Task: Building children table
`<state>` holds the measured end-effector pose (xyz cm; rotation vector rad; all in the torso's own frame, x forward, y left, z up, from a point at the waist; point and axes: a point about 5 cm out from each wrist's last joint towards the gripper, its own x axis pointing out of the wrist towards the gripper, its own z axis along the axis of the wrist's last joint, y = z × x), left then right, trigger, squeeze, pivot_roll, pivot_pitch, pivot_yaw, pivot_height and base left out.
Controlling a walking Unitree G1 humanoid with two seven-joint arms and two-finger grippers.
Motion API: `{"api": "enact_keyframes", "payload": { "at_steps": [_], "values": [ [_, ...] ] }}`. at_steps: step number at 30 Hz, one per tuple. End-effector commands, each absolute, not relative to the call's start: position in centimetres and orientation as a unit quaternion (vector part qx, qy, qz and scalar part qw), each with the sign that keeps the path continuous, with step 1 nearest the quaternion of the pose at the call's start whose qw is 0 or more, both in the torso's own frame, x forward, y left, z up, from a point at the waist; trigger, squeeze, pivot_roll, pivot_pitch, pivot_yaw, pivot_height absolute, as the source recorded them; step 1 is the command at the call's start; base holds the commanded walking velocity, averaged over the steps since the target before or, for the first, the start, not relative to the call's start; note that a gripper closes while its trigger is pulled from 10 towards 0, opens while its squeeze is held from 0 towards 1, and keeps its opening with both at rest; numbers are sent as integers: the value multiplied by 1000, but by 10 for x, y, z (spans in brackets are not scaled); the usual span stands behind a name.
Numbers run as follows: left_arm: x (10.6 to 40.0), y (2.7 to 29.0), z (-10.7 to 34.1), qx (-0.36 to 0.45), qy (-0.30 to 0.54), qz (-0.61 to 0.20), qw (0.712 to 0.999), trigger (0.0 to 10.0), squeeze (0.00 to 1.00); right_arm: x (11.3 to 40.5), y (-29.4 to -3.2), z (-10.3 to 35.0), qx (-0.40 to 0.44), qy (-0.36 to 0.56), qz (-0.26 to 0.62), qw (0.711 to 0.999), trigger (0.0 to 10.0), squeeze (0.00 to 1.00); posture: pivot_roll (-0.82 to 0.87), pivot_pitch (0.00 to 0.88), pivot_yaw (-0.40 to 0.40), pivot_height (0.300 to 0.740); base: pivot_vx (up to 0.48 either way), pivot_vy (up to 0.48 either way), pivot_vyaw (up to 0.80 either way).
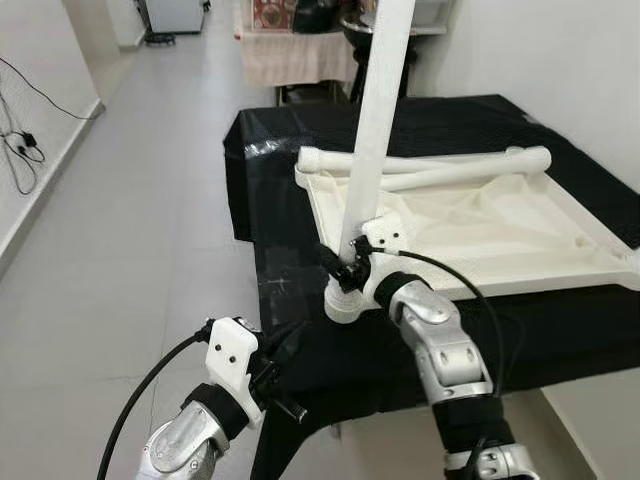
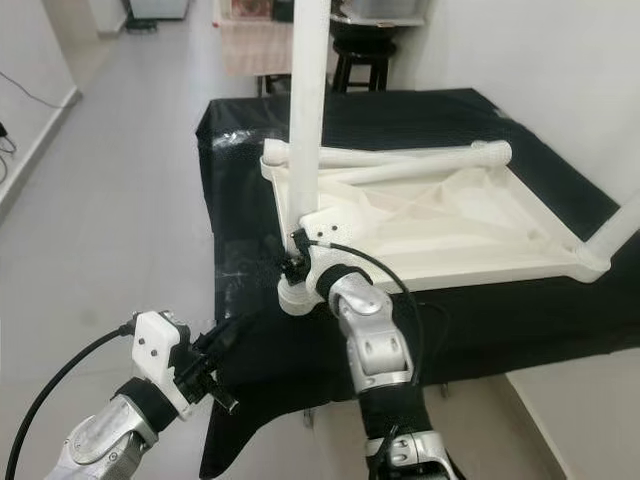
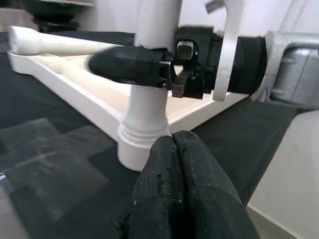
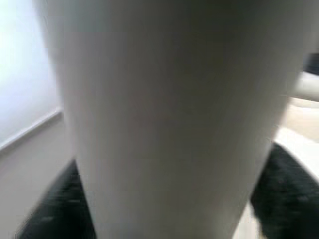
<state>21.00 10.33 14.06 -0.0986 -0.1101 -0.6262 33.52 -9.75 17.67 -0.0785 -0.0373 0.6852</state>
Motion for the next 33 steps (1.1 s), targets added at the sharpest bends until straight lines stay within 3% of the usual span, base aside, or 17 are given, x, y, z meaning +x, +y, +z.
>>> {"api": "enact_keyframes", "payload": {
  "at_steps": [1, 9, 10, 11, 12, 13, 14, 18, 23, 24, 25, 26, 28, 29, 30, 31, 33],
  "values": [
    [210, 104, 133, -46, -33, -311, 949, 10000, 0, 335, -91, 198, -63, -69, 443, 892, 10000, 0, 23, 88, -42, 740, 0, 0, 0],
    [210, 105, 130, -44, -28, -307, 950, 10000, 0, 341, -87, 195, -74, -42, 562, 823, 10000, 0, 46, 71, -51, 740, 0, 0, 0],
    [209, 105, 129, -43, -28, -306, 951, 10000, 0, 343, -84, 194, -70, -31, 582, 810, 8627, 0, 52, 68, -54, 740, 0, 0, 0],
    [209, 105, 129, -43, -28, -306, 951, 10000, 0, 343, -84, 194, -70, -31, 582, 810, 8627, 0, 52, 68, -54, 740, 0, 0, 0],
    [209, 105, 129, -43, -27, -306, 951, 10000, 0, 345, -82, 193, -63, -22, 598, 799, 2902, 0, 56, 67, -57, 740, 0, 0, 0],
    [209, 105, 129, -43, -27, -306, 951, 10000, 0, 345, -82, 193, -63, -22, 598, 799, 2902, 0, 56, 67, -57, 740, 0, 0, 0],
    [208, 105, 129, -43, -27, -306, 951, 10000, 0, 346, -81, 192, -52, -15, 609, 791, 0, 0, 57, 68, -58, 740, 0, 0, 0],
    [207, 103, 130, -43, -27, -312, 949, 10000, 0, 350, -82, 191, -34, -9, 608, 793, 0, 0, 52, 70, -63, 740, 0, 0, 0],
    [207, 101, 132, -44, -28, -313, 948, 10000, 0, 352, -94, 186, -49, -16, 572, 819, 0, 0, 45, 79, -61, 740, 0, 0, 0],
    [207, 101, 133, -45, -28, -314, 948, 10000, 0, 352, -102, 180, -66, -8, 537, 841, 0, 0, 44, 81, -63, 740, 0, 0, 0],
    [207, 101, 133, -45, -28, -314, 948, 10000, 0, 352, -102, 180, -66, -8, 537, 841, 0, 0, 44, 81, -63, 740, 0, 0, 0],
    [208, 101, 134, -46, -28, -314, 948, 10000, 0, 350, -107, 171, -74, 3, 469, 880, 0, 0, 43, 83, -66, 740, 0, 0, 0],
    [208, 101, 134, -46, -28, -314, 948, 10000, 0, 350, -107, 171, -74, 3, 469, 880, 0, 0, 43, 83, -66, 740, 0, 0, 0],
    [208, 101, 135, -46, -28, -315, 948, 10000, 0, 350, -112, 166, -79, 9, 421, 904, 0, 0, 43, 83, -66, 740, 0, 0, 0],
    [208, 101, 135, -46, -28, -315, 948, 10000, 0, 350, -112, 166, -79, 9, 421, 904, 0, 0, 43, 83, -66, 740, 0, 0, 0],
    [208, 101, 136, -46, -28, -316, 947, 10000, 0, 317, -98, 137, -50, 42, 261, 963, 0, 0, 33, 111, -58, 740, 0, 0, 0],
    [208, 101, 136, -46, -28, -316, 947, 10000, 0, 317, -98, 137, -50, 42, 261, 963, 0, 0, 33, 111, -58, 740, 0, 0, 0]
  ]
}}
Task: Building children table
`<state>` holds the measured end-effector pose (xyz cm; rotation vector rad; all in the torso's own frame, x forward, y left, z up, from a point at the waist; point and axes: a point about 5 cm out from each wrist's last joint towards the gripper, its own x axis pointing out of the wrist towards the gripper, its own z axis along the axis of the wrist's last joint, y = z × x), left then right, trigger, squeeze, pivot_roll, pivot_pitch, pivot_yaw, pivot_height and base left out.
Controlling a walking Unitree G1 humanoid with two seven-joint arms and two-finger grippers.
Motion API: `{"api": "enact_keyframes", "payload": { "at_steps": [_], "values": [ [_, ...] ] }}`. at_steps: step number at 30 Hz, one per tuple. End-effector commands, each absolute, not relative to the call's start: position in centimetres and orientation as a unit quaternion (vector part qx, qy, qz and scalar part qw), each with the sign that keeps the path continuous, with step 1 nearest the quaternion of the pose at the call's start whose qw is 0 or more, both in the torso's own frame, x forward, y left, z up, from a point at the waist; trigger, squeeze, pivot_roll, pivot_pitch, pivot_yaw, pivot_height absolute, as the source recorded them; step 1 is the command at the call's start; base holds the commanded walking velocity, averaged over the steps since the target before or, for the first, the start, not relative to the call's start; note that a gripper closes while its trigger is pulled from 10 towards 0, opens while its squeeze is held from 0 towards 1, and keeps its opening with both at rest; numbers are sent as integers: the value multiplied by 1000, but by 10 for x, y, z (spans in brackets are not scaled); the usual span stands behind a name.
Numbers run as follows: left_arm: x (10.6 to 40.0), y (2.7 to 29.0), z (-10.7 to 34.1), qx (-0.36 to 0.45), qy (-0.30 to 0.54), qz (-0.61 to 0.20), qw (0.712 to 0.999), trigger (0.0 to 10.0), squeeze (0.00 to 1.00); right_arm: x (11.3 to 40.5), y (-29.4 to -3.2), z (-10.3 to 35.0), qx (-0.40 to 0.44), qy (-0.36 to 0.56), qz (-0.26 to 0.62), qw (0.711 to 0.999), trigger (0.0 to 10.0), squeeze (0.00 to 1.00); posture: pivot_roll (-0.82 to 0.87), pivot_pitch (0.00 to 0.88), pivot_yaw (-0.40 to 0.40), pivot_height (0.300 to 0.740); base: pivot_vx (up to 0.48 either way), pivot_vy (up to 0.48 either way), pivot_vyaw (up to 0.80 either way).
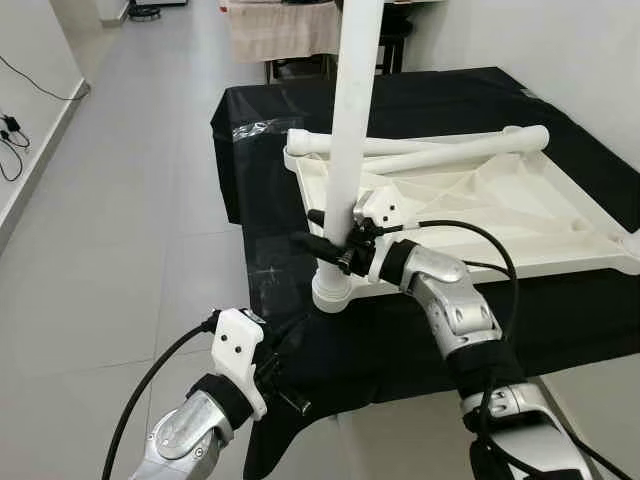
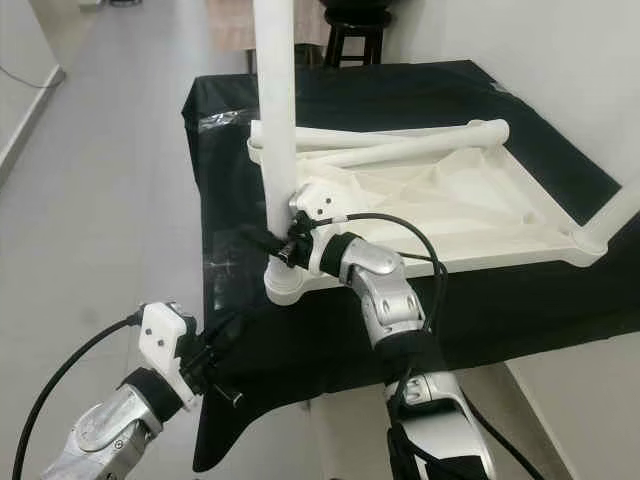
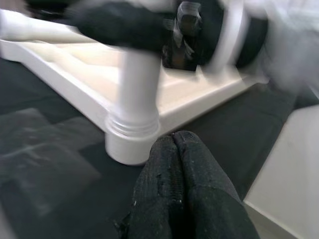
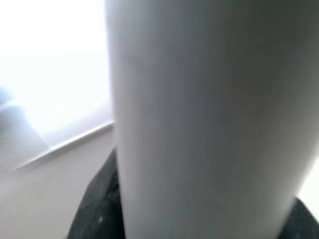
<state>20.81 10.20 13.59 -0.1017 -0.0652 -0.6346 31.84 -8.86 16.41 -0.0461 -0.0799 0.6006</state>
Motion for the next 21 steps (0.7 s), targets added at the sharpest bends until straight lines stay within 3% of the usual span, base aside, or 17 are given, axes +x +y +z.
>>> {"api": "enact_keyframes", "payload": {
  "at_steps": [1, 9, 10, 14, 15, 16, 19, 21],
  "values": [
    [208, 102, 136, -46, -27, -316, 947, 10000, 0, 311, -95, 136, -44, 45, 237, 969, 0, 0, 19, 102, -51, 740, 0, 0, 0],
    [210, 102, 136, -45, -29, -310, 949, 10000, 0, 328, -90, 144, -55, 34, 232, 970, 0, 0, 34, 100, -65, 740, 0, 0, 0],
    [210, 102, 136, -44, -29, -308, 950, 10000, 0, 329, -88, 146, -54, 32, 236, 970, 10000, 0, 32, 95, -60, 740, 0, 0, 0],
    [210, 102, 136, -44, -28, -309, 950, 10000, 0, 327, -87, 148, -53, 32, 230, 971, 10000, 0, 32, 95, -60, 740, 0, 0, 0],
    [210, 102, 136, -45, -27, -310, 949, 10000, 0, 326, -85, 152, -42, 24, 242, 969, 10000, 898, 32, 94, -59, 740, 0, 0, 0],
    [211, 101, 136, -46, -27, -312, 948, 10000, 0, 326, -80, 159, -25, 13, 286, 958, 10000, 1000, 32, 92, -59, 740, 0, 0, 0],
    [211, 101, 136, -47, -26, -314, 948, 10000, 0, 327, -77, 167, -12, -6, 338, 941, 10000, 1000, 30, 89, -58, 740, 0, 0, 0],
    [211, 100, 136, -48, -26, -316, 947, 10000, 0, 329, -75, 178, -10, -29, 407, 913, 10000, 1000, 34, 86, -61, 740, 0, 0, 0]
  ]
}}
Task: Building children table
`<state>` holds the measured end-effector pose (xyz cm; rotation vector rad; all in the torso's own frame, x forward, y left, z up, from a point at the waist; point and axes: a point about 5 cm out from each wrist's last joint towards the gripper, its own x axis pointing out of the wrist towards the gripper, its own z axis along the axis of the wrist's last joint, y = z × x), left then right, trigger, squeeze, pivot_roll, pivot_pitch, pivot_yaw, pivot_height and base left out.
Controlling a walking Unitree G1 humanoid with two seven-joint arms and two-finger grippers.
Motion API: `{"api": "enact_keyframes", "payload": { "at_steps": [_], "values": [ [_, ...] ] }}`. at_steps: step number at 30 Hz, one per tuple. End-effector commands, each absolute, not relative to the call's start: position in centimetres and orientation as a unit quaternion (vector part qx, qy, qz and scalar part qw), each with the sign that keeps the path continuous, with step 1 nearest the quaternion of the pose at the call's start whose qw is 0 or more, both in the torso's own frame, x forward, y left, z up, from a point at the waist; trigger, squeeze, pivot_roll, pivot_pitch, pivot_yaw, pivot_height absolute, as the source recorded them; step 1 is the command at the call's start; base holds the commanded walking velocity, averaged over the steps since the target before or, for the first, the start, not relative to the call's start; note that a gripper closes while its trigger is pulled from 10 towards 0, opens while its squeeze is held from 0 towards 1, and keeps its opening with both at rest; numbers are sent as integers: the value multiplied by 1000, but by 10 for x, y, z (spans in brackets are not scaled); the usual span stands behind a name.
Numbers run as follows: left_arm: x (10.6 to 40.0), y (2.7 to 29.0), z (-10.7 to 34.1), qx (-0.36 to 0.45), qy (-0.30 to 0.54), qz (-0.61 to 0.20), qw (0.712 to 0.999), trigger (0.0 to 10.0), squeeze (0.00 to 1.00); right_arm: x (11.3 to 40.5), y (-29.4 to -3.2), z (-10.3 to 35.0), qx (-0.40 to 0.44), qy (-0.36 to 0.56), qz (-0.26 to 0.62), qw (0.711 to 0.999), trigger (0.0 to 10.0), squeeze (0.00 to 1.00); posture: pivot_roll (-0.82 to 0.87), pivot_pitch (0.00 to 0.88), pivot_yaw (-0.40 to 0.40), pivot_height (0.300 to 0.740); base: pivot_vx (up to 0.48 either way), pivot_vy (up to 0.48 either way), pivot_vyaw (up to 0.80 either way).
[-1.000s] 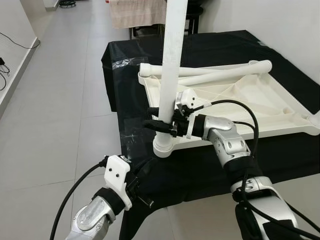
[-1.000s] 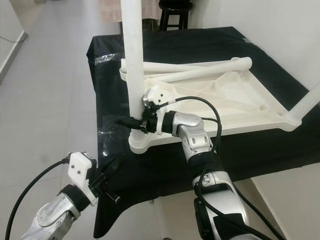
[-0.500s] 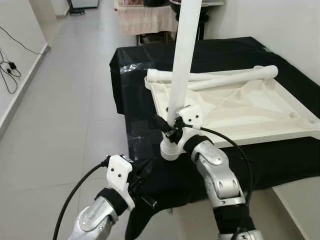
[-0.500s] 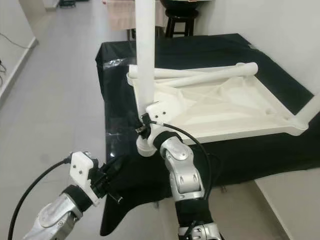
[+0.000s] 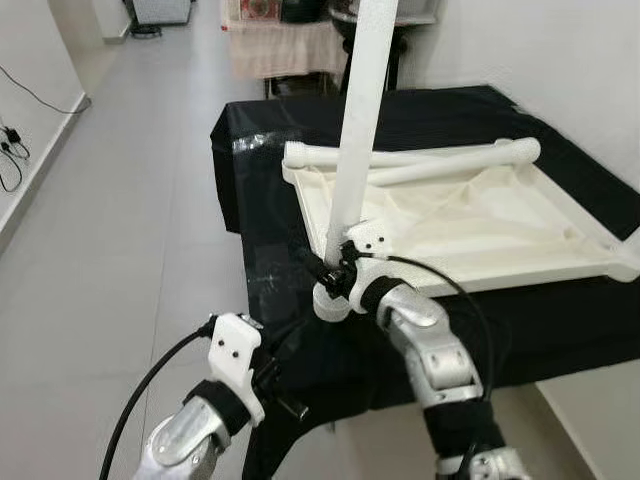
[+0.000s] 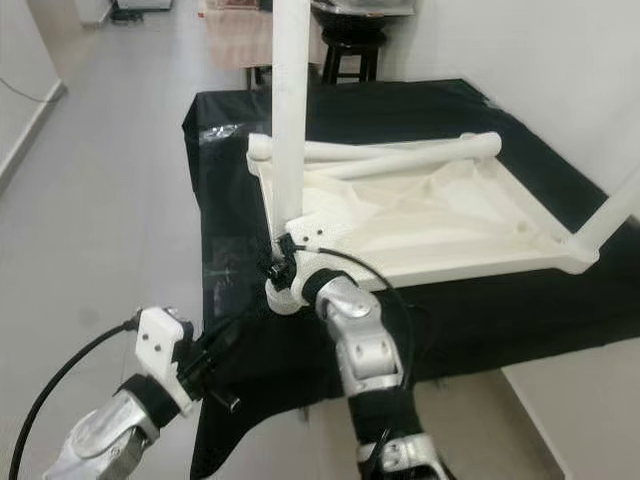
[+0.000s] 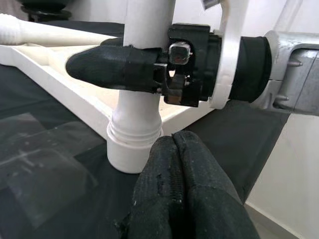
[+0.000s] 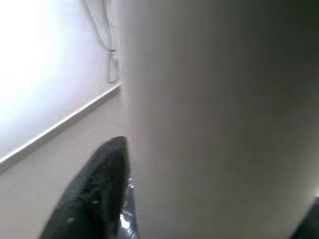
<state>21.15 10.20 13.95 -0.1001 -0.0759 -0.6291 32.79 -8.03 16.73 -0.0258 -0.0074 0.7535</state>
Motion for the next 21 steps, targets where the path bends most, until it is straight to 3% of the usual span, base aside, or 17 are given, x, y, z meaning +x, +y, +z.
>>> {"api": "enact_keyframes", "payload": {
  "at_steps": [1, 3, 4, 11, 12, 13, 17, 21],
  "values": [
    [211, 100, 136, -48, -26, -315, 947, 10000, 0, 333, -76, 183, -12, -36, 449, 893, 10000, 0, 42, 82, -65, 740, 0, 0, 0],
    [211, 100, 136, -48, -26, -315, 947, 10000, 0, 335, -77, 186, -13, -39, 475, 879, 10000, 0, 42, 82, -65, 740, 0, 0, 0],
    [212, 99, 135, -47, -27, -314, 948, 10000, 0, 338, -78, 190, -11, -42, 529, 848, 10000, 0, 47, 81, -69, 740, 0, 0, 0],
    [211, 100, 133, -45, -26, -310, 949, 10000, 0, 351, -79, 192, 3, -12, 588, 809, 10000, 0, 61, 72, -77, 740, 0, 0, 0],
    [210, 100, 132, -44, -26, -309, 950, 10000, 0, 352, -80, 193, 6, -9, 597, 802, 627, 0, 68, 72, -75, 740, 0, 0, 0],
    [210, 100, 131, -43, -25, -309, 950, 10000, 0, 353, -82, 193, 10, -6, 602, 798, 0, 0, 68, 72, -75, 740, 0, 0, 0],
    [209, 100, 130, -43, -24, -309, 950, 10000, 0, 355, -92, 189, 8, 3, 607, 795, 0, 0, 80, 75, -74, 740, 0, 0, 0],
    [208, 99, 131, -42, -25, -309, 950, 10000, 0, 355, -111, 179, 0, 14, 581, 814, 0, 0, 82, 85, -79, 740, 0, 0, 0]
  ]
}}
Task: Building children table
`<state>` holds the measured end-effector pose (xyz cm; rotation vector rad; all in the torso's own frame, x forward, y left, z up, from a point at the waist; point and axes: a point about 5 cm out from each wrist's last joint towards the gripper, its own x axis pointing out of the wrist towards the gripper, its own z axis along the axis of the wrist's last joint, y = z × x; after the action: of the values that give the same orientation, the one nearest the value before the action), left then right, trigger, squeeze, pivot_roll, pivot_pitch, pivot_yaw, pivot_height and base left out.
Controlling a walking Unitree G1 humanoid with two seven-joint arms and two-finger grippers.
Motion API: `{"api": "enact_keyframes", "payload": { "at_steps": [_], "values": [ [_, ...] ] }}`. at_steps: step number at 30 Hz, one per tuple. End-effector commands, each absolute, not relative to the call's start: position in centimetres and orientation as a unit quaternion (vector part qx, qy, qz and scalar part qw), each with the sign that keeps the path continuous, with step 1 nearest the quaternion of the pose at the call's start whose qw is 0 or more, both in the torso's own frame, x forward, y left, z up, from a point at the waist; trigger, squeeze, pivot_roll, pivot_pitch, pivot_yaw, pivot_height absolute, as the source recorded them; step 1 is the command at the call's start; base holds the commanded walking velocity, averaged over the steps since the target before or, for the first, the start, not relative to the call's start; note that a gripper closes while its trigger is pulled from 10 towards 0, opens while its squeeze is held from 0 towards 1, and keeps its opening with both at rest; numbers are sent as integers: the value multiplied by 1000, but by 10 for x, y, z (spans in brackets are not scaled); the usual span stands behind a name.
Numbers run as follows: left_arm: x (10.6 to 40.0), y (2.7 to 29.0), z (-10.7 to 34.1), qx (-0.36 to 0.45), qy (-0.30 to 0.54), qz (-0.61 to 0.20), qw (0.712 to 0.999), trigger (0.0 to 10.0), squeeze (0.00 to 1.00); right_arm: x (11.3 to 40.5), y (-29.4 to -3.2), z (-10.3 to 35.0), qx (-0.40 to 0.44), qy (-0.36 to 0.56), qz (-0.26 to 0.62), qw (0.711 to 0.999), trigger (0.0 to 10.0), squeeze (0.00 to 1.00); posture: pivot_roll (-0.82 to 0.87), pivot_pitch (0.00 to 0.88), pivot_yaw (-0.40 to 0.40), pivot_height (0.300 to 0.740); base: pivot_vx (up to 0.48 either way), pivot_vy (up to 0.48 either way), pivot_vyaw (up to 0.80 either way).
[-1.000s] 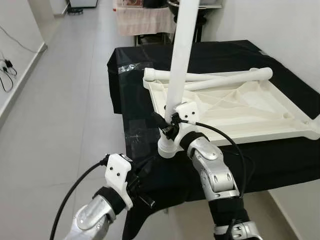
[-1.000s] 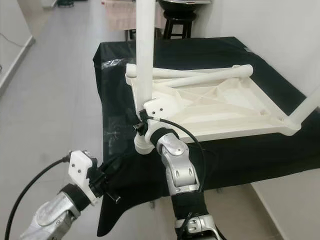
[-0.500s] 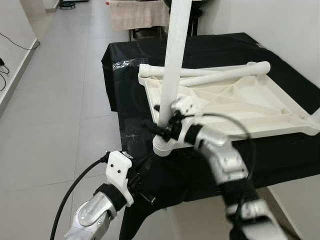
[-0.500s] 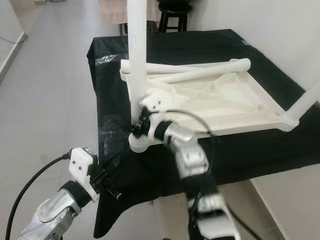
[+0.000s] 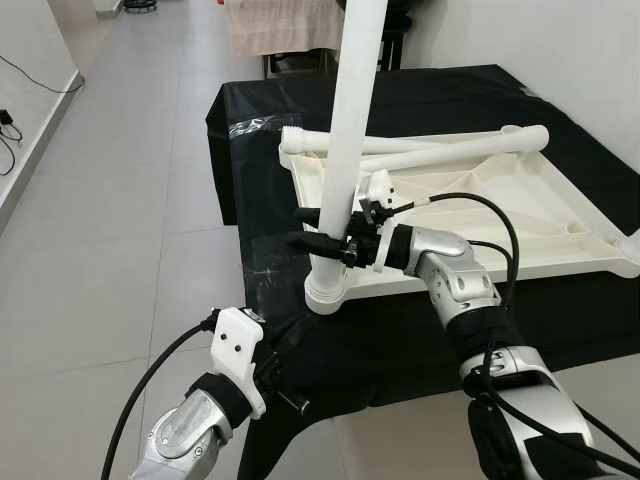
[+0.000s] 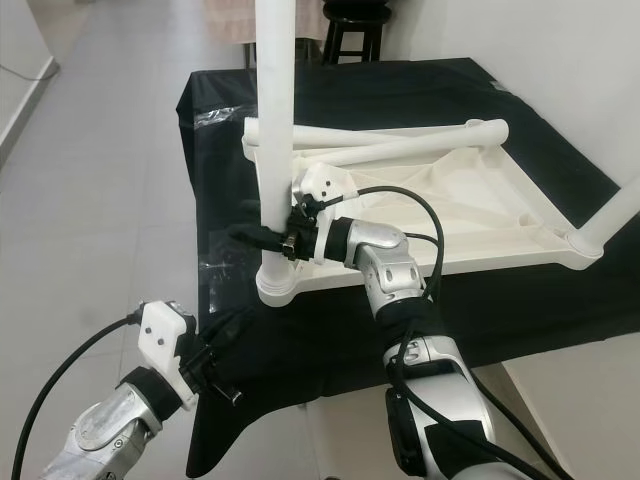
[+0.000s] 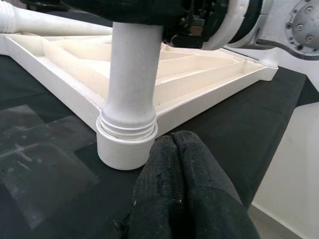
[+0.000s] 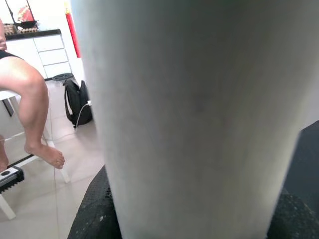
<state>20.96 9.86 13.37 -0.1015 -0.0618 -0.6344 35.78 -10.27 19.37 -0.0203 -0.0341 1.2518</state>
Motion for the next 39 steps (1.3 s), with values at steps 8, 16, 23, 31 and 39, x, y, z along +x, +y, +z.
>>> {"api": "enact_keyframes", "payload": {
  "at_steps": [8, 16, 23, 31, 39],
  "values": [
    [205, 100, 131, -42, -27, -307, 950, 10000, 0, 342, -143, 128, -54, 99, 378, 919, 0, 0, 75, 108, -85, 740, 0, 0, 0],
    [205, 103, 131, -36, -25, -306, 951, 10000, 0, 317, -146, 121, -33, 131, 139, 981, 0, 0, 56, 113, -68, 740, 0, 0, 0],
    [209, 104, 129, -32, -22, -311, 949, 10000, 0, 325, -134, 131, -24, 106, 154, 982, 10000, 0, 49, 86, -49, 740, 0, 0, 0],
    [211, 103, 129, -24, -19, -317, 948, 10000, 0, 336, -110, 163, 24, 39, 345, 938, 10000, 863, 60, 69, -48, 740, 0, 0, 0],
    [210, 102, 128, -17, -20, -315, 949, 10000, 0, 342, -107, 175, -9, 8, 505, 863, 10000, 0, 74, 66, -59, 740, 0, 0, 0]
  ]
}}
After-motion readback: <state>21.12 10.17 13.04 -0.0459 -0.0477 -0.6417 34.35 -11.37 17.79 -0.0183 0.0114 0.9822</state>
